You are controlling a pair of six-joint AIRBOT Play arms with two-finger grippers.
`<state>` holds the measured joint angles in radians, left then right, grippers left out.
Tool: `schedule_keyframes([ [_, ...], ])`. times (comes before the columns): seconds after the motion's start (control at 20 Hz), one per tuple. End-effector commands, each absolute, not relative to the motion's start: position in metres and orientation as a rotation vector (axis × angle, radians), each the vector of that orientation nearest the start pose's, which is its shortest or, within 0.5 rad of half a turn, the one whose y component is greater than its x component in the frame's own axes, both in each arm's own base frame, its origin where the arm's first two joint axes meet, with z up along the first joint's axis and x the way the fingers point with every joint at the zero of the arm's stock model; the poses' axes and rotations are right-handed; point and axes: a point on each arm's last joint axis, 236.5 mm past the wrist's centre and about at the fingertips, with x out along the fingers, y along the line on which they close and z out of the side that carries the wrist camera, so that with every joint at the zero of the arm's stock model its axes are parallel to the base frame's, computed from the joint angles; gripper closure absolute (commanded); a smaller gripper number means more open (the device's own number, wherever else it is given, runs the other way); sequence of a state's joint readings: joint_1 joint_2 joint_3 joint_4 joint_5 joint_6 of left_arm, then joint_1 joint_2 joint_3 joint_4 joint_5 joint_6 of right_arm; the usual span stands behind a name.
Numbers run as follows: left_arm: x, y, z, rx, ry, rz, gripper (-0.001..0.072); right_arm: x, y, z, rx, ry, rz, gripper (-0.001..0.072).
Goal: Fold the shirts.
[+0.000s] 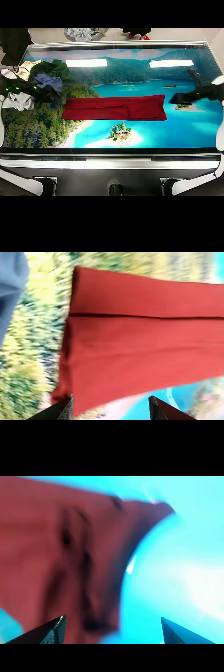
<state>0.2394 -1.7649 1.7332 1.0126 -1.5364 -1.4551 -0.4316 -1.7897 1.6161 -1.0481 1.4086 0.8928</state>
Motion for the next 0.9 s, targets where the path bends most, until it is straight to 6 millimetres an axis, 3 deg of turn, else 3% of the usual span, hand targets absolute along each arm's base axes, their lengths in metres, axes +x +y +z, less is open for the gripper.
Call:
schedule_keyframes([
  [0.0, 0.451, -0.022, 0.069, -0.462, 1.32, -0.343, 0.0157, 0.409, -0.095, -0.05, 0.427, 1.377, 0.504, 0.0002],
  [0.25, 0.438, -0.054, 0.117, -0.377, 1.235, -0.404, 0.0157, 0.425, -0.061, -0.077, 0.655, 1.317, 0.589, 0.0002],
  [0.5, 0.424, -0.097, 0.133, -0.303, 1.226, -0.493, 0.0157, 0.443, -0.026, -0.097, 0.732, 1.327, 0.608, 0.0001],
  [0.7, 0.416, -0.124, 0.138, -0.261, 1.227, -0.549, 0.0157, 0.458, 0.014, -0.087, 0.795, 1.261, 0.719, 0.0002],
  [0.85, 0.413, -0.132, 0.138, -0.25, 1.23, -0.564, 0.0157, 0.466, 0.023, -0.076, 0.821, 1.212, 0.757, 0.0002],
])
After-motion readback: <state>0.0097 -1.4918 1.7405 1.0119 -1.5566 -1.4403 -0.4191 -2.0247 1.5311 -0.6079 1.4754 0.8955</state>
